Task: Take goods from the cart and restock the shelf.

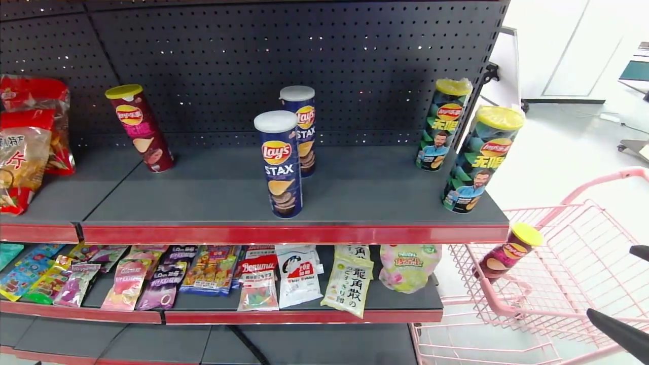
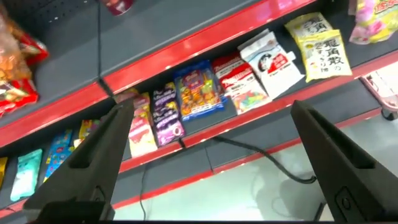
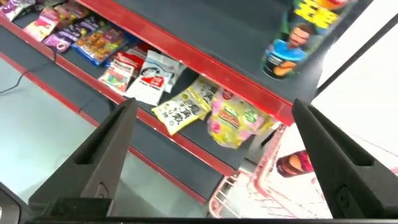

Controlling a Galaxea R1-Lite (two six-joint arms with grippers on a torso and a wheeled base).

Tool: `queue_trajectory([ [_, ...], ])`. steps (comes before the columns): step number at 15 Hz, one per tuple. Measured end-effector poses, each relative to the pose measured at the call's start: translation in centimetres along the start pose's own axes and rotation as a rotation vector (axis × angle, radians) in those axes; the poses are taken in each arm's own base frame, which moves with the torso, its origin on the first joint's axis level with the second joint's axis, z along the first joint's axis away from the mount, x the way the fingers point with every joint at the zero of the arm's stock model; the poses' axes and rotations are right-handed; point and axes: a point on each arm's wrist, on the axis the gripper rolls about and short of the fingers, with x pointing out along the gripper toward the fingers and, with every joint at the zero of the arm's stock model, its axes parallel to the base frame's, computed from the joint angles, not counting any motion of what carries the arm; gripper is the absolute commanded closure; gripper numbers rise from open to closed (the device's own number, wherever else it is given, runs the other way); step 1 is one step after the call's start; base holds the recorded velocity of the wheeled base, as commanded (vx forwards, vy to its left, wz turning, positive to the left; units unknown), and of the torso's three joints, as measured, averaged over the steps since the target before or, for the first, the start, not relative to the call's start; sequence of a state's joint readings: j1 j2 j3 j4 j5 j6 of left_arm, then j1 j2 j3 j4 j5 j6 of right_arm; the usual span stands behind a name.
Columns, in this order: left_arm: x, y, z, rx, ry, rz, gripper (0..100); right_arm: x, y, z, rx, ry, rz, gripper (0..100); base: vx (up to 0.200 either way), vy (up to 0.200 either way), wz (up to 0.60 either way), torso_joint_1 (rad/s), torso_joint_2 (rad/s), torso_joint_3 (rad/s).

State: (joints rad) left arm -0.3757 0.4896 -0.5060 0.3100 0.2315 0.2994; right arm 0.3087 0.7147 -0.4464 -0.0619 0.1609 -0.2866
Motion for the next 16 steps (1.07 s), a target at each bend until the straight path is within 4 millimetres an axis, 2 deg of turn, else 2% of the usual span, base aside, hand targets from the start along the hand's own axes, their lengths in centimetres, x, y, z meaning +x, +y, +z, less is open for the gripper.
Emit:
queue_trajectory([
  [5,-0.01,0.01,0.01,0.004,-0.001,0.0,0,0.04,-0.08,-0.01,0.002,0.003,-0.011,0,0.0,-0.2,0.0,0.005,0.01,0.0],
  [10,0.0,0.02,0.07,0.021,-0.004,0.0,0,0.12,-0.17,-0.07,0.005,0.011,-0.023,0,0.0,0.0,0.0,0.0,0.0,0.0],
  [16,-0.03,0.04,0.1,0.044,-0.008,0.001,0,0.37,-0.3,-0.22,0.011,0.029,-0.035,0,0.0,0.0,-0.6,0.005,0.0,0.005],
])
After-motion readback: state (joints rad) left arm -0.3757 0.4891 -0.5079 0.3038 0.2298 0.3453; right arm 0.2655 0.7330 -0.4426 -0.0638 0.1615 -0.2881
